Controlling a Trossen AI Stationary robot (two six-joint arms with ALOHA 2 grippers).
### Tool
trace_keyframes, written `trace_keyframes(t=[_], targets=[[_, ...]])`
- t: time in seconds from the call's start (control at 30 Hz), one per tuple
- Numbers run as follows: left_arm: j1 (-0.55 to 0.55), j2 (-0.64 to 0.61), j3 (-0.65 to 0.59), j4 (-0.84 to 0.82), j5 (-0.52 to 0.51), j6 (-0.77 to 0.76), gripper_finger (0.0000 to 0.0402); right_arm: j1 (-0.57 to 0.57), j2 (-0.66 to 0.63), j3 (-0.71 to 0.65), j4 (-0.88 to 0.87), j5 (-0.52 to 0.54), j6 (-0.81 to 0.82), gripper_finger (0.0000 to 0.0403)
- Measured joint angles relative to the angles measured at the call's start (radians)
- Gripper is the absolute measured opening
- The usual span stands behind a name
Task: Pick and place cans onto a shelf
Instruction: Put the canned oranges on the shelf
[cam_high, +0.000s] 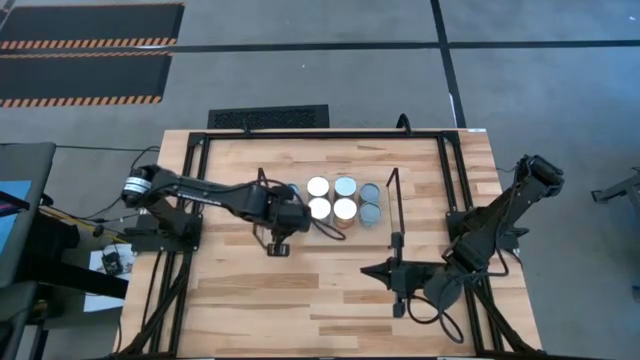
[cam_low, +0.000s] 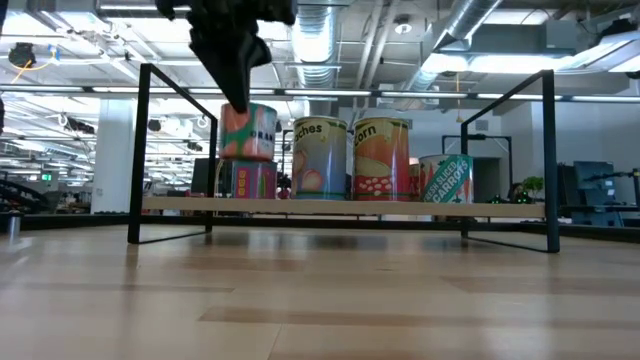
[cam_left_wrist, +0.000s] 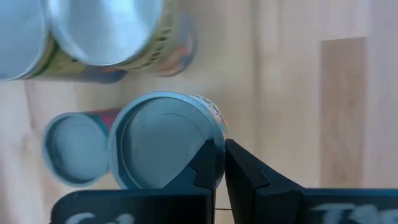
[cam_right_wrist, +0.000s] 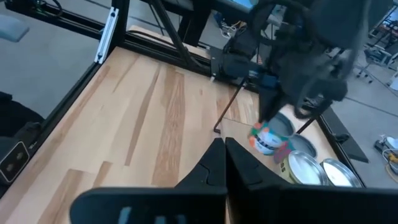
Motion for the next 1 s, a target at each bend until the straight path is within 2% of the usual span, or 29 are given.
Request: trace_keyframes(t=[0.3,0.6,1.0], targets=[[0.061,0.004,-0.021,0.016,-0.016,0.015,0.0004,0.001,0.000,0.000,0.000,0.000,0.000,0.0008],[0.074,0.036,-0.043,0.073,0.003,0.055,0.0004,0.001,0.000,0.000,0.001,0.000,0.002,0.0008],[0.096,0.080,-0.044,0.057,0.014,0.064,0.0004,0.002,0.000,-0.001,-0.005,0.000,0.010,0.0008]])
